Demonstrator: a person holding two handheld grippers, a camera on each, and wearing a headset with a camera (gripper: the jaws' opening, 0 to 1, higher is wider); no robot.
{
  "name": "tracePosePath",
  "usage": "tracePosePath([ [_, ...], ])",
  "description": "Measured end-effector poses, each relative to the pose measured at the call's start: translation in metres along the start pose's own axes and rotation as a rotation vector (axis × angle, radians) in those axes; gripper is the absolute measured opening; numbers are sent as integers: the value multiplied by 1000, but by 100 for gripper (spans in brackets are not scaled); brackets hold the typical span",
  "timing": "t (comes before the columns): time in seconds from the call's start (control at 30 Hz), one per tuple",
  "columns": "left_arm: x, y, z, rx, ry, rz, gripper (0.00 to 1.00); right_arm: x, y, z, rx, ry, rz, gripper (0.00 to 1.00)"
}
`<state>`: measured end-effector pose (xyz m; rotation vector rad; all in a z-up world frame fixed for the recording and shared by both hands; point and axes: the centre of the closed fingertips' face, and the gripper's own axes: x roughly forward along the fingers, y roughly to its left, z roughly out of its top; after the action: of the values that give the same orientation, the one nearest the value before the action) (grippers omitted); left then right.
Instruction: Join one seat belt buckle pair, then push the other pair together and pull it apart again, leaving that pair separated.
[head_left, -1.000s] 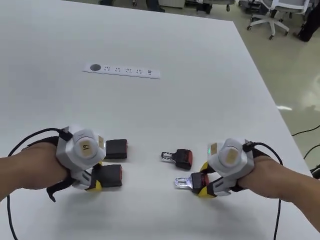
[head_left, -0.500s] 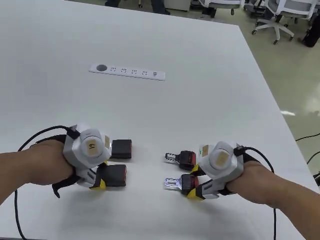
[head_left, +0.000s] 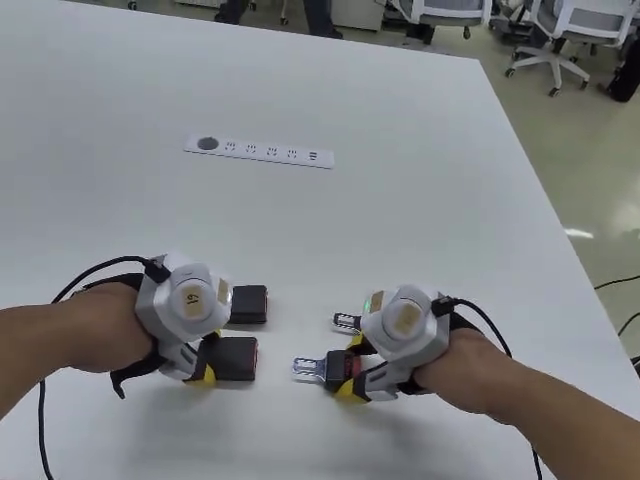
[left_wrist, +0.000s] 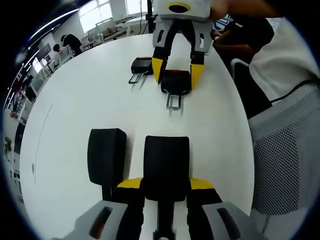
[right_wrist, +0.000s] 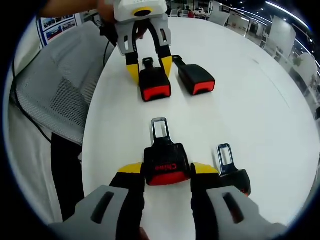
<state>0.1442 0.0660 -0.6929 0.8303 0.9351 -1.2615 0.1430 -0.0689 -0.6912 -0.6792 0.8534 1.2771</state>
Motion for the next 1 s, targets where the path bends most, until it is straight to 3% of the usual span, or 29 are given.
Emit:
tracePosePath([
  [0.1,-1,-2,2,16,6,0,32,8,7,9,-15,-5,5,34],
  [0.17,0,-1,1,15,9,-1,32,11,6,13,-62,16,-24,34],
  [0.2,0,0,1,13,9,-3,32,14,5,17,-34,7,-13,34],
  [0.43,0,0,1,20,20,-6,32,21,3,28,-21,3,-25,33],
  [0.73,0,1,0,8,18,-2,32,25,0,33,-28,5,-41,33],
  [1.0,0,1,0,3,18,-1,32,25,3,41,-88,25,-50,33],
])
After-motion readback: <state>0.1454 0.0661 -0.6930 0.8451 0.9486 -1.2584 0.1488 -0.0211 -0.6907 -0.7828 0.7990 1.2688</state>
